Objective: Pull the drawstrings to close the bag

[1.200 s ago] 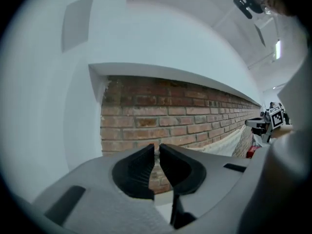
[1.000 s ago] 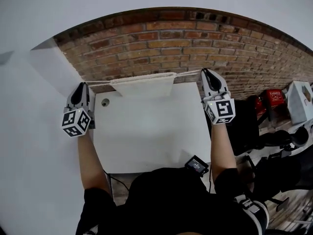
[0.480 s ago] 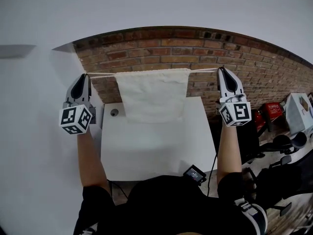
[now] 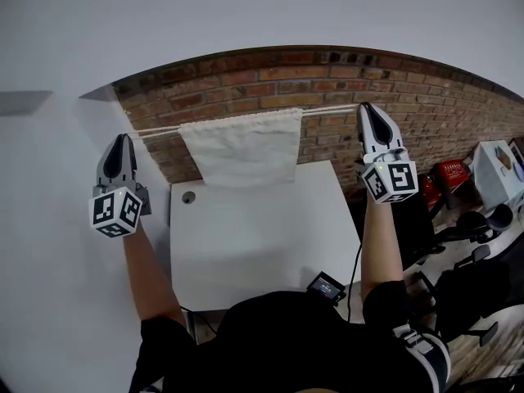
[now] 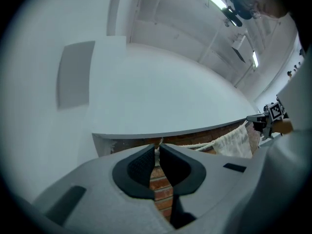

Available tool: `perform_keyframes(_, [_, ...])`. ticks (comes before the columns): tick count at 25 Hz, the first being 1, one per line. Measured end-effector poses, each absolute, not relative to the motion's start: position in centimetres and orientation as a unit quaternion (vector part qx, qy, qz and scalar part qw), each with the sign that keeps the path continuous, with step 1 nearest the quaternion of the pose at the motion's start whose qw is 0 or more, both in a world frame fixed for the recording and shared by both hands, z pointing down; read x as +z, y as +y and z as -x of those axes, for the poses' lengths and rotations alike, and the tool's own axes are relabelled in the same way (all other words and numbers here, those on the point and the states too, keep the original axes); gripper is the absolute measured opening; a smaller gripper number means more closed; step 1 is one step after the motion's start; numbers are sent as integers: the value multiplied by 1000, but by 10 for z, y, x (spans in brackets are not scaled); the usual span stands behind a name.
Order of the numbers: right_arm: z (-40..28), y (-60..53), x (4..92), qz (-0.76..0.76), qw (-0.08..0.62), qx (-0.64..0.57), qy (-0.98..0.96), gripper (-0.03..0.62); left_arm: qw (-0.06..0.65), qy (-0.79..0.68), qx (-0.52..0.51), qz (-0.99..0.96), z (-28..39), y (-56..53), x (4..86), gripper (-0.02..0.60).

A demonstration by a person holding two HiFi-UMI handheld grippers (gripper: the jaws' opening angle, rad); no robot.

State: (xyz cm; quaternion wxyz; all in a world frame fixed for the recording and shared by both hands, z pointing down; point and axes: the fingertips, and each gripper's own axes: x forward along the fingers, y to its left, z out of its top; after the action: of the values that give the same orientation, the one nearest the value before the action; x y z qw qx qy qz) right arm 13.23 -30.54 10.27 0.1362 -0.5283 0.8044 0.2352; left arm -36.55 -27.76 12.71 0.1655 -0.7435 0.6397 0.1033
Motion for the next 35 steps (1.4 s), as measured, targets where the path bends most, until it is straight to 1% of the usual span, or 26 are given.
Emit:
perform_keyframes(11, [-146,-312,93,540,144,228,798,29,163,657,117,727,389,-277,127,43])
perform_keyframes(23, [-160,-315,88,542,173,196,799,29,172,671,134,708,416,-269,116,43])
perform_keyframes(35, [-170,-318,86,536,198,168,803,28,166,684,148,695,441,-264,118,43])
